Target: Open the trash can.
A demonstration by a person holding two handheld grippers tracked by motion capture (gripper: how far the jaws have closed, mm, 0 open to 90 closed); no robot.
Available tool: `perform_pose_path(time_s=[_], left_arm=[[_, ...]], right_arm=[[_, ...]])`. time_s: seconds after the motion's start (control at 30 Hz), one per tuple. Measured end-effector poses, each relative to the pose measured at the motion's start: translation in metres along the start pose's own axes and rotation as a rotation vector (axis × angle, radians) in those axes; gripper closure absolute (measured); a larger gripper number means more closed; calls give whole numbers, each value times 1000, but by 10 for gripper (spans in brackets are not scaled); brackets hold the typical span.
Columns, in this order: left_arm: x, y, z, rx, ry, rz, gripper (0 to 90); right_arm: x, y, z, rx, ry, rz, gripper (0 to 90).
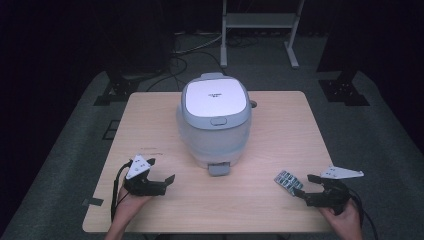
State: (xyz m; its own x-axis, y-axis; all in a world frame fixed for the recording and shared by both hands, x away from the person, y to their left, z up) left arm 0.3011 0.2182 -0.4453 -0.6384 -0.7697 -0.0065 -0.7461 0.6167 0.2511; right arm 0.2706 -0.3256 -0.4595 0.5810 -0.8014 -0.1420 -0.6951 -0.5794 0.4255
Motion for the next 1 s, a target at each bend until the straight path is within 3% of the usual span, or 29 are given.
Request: perform_pose_path(time_s=[0.53, 0.73, 1.0], left_arm=[[6, -2, -7, 0, 4, 12, 55], [11, 0, -17, 19, 8, 34, 82], [14, -2, -27, 1, 3, 56, 84]], right_arm=[[3, -8, -1, -6, -11, -19, 170], [0, -15, -4, -14, 5, -31, 170], [-3, -20, -5, -26, 19, -42, 170]])
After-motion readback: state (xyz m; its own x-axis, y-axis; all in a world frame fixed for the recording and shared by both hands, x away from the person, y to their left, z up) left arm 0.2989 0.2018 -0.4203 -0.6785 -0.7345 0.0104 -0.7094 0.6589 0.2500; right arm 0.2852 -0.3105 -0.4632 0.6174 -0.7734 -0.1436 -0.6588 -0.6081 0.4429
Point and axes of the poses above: each handheld gripper's, and its own axes: y roughly backward along the jaws, z roughly out of its underside, x roughly to its right, the point moved 1 cm from there along -y, roughly forward along the jaws, and after that the axes turned 14 degrees about x, right-handed, at the moved point
